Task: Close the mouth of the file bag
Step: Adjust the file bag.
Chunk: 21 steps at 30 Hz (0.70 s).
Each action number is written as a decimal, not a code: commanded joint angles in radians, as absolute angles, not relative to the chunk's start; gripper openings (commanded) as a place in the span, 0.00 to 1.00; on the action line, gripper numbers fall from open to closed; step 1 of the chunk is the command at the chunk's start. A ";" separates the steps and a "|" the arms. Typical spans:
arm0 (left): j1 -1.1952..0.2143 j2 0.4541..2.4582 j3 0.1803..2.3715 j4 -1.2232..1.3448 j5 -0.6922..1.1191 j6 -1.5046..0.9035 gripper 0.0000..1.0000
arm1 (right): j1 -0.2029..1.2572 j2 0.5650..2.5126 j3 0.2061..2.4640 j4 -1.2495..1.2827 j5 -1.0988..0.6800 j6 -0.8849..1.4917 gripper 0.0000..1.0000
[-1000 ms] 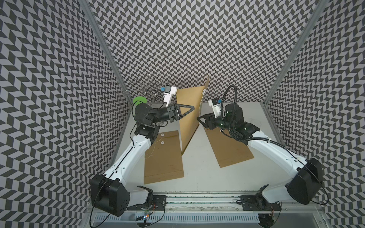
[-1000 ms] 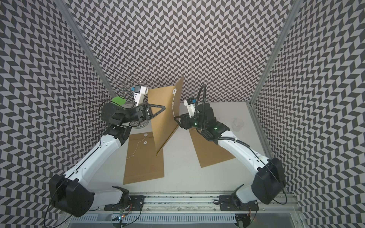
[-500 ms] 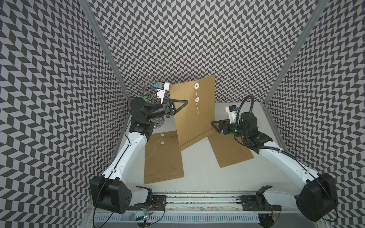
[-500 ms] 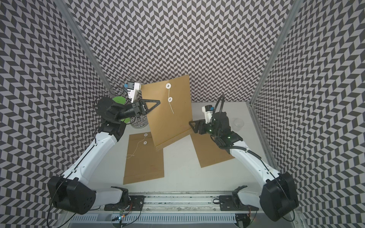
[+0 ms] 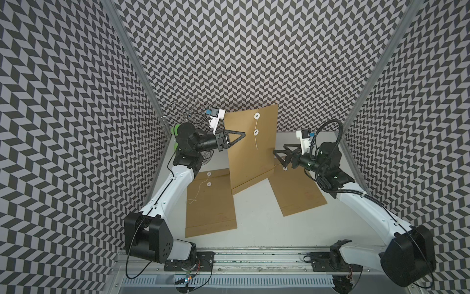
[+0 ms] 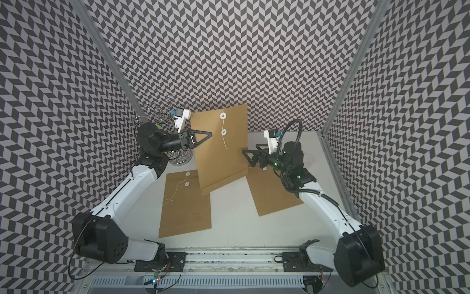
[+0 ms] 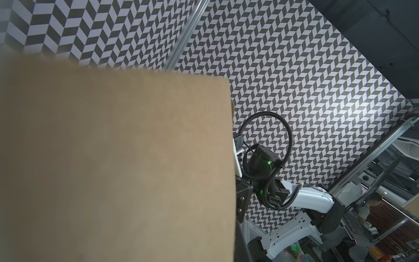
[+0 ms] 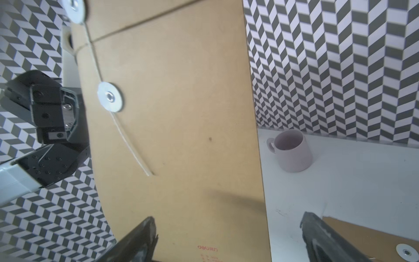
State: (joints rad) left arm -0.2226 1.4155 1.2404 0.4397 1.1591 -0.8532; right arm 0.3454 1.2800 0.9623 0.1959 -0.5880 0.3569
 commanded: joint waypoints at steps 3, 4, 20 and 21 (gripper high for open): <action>-0.245 1.387 1.250 0.480 1.207 -0.844 0.00 | 0.307 1.339 0.996 0.314 -0.737 0.366 1.00; -0.246 1.389 1.250 0.482 1.210 -0.842 0.00 | 0.296 1.344 0.993 0.332 -0.773 0.377 1.00; -0.200 1.404 1.203 0.585 1.200 -0.917 0.00 | 0.259 1.385 0.961 0.512 -1.131 0.529 0.67; -0.186 1.399 1.197 0.570 1.189 -0.909 0.00 | 0.258 1.379 0.959 0.510 -1.129 0.534 0.58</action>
